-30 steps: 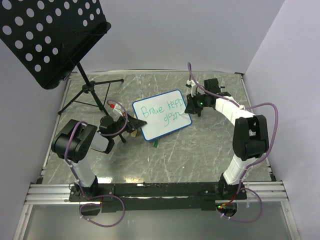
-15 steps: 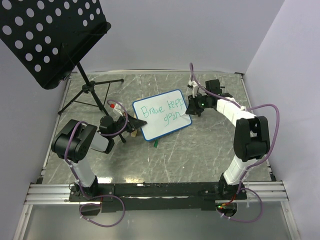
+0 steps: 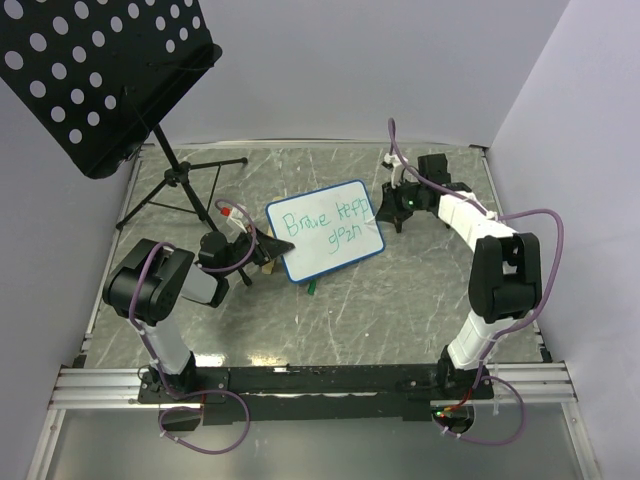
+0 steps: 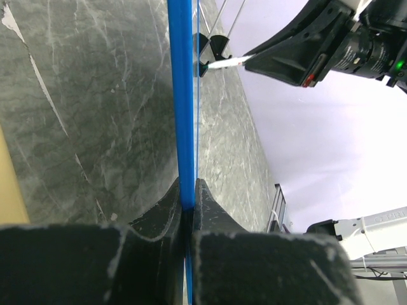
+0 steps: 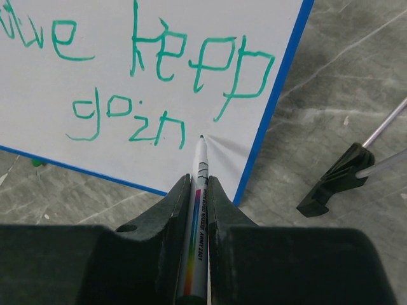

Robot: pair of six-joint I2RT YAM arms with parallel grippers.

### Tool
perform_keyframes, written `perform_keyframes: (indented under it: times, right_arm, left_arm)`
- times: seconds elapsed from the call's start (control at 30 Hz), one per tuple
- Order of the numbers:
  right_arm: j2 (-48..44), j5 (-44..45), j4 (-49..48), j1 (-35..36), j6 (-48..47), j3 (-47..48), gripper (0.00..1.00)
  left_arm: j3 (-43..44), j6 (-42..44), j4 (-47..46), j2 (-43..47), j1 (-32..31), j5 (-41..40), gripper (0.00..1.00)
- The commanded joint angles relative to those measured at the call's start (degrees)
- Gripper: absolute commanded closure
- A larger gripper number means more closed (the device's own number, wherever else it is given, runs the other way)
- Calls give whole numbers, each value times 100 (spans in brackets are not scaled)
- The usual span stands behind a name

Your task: Write a sentence on the whiteboard

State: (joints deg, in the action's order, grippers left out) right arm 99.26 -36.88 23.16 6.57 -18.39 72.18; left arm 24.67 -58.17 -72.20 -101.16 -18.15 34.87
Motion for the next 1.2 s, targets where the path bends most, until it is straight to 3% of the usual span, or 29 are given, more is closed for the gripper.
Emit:
perform_keyframes:
  times: [0.0,1.17]
  right_arm:
    - [40,5,-189,-68,38,323,100]
    - [339,-205,-66,82,-6,437,100]
  left_arm:
    - [91,175,-1859,106,-39,213,99]
    - [170,157,-1815,88,-39,222,99]
